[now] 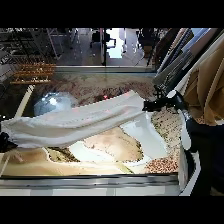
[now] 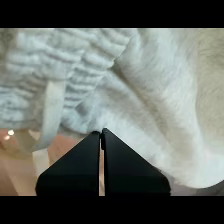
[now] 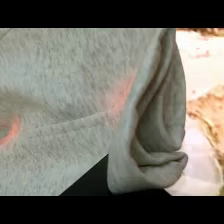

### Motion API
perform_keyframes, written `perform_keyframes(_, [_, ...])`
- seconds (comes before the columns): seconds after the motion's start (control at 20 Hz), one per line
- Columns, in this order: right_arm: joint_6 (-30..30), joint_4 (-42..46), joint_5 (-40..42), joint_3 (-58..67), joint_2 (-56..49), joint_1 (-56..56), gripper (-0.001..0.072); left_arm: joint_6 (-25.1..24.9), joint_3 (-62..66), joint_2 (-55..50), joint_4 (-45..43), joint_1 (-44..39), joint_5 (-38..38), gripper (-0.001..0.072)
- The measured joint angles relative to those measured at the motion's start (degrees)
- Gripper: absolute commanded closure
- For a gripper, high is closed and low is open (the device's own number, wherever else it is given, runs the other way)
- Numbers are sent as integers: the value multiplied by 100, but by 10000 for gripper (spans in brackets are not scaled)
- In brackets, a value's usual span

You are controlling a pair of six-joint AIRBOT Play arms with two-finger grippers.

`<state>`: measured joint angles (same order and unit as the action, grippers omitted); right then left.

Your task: Fold the clothes and pants, and hang the long-sleeved shirts on hangers.

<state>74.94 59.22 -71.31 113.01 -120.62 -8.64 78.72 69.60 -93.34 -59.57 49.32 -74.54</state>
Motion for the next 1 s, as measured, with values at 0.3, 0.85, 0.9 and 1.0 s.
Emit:
perform_keyframes(0.3, [-28, 957, -535, -2293, 1530, -470, 686, -341, 0, 0, -168, -284, -190, 697])
perform_keyframes(0.85, [-162, 1152, -1447, -6177, 5029, -605, 277, -678, 116, 116, -881, -258, -1228, 148])
perform_keyframes(0.9, [-199, 1156, -1436, -6113, 5176, -682, 277, -669, 240, 144, -929, -208, -1362, 148])
perform_keyframes(1.0, [-221, 1169, -1185, -5886, 5368, -872, 277, -621, 564, 205, -920, -114, -1539, 148])
